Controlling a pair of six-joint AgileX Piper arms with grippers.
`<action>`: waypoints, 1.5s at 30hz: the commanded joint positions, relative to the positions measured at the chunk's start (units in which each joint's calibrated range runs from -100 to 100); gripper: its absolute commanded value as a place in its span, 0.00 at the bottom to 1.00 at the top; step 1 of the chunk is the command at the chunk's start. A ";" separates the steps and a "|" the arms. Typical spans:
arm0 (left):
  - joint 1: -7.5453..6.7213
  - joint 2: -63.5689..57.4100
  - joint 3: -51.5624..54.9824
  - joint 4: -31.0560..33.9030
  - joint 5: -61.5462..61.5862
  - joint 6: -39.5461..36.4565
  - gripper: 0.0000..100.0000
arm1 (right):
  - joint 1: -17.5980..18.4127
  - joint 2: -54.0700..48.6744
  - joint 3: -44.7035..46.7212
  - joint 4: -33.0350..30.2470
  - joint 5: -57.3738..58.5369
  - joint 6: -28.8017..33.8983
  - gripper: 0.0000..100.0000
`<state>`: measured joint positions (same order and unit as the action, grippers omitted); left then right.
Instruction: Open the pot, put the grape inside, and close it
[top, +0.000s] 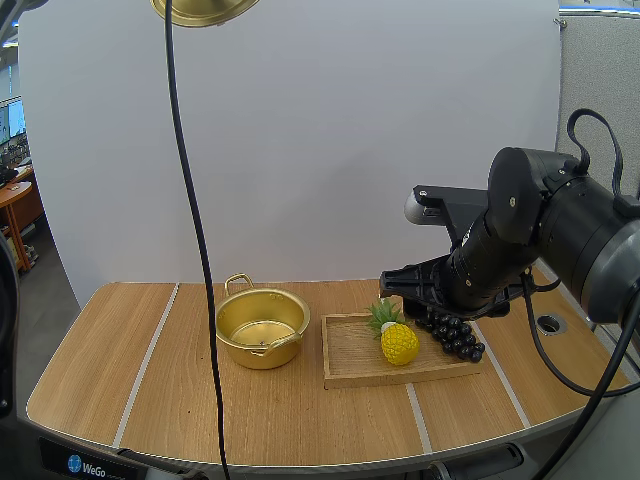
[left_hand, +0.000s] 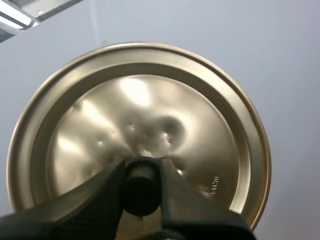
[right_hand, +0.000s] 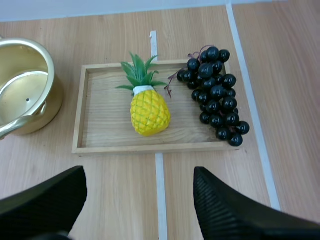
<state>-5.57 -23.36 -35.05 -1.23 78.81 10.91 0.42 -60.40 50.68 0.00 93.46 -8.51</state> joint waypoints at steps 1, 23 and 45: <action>-0.21 -0.48 -0.40 0.28 -2.75 -0.31 0.00 | -0.11 0.86 -0.39 -1.89 -2.26 1.20 1.00; -0.21 -0.48 -0.40 0.28 -2.75 -0.31 0.00 | -4.35 22.70 -8.28 -7.50 -14.40 1.38 1.00; -0.21 -0.48 -0.40 0.28 -2.75 -0.31 0.00 | -12.81 44.29 -15.26 5.32 -18.88 -19.45 1.00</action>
<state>-5.57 -23.36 -35.05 -1.23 78.76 10.73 -12.15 -17.11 36.09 5.18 75.96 -26.78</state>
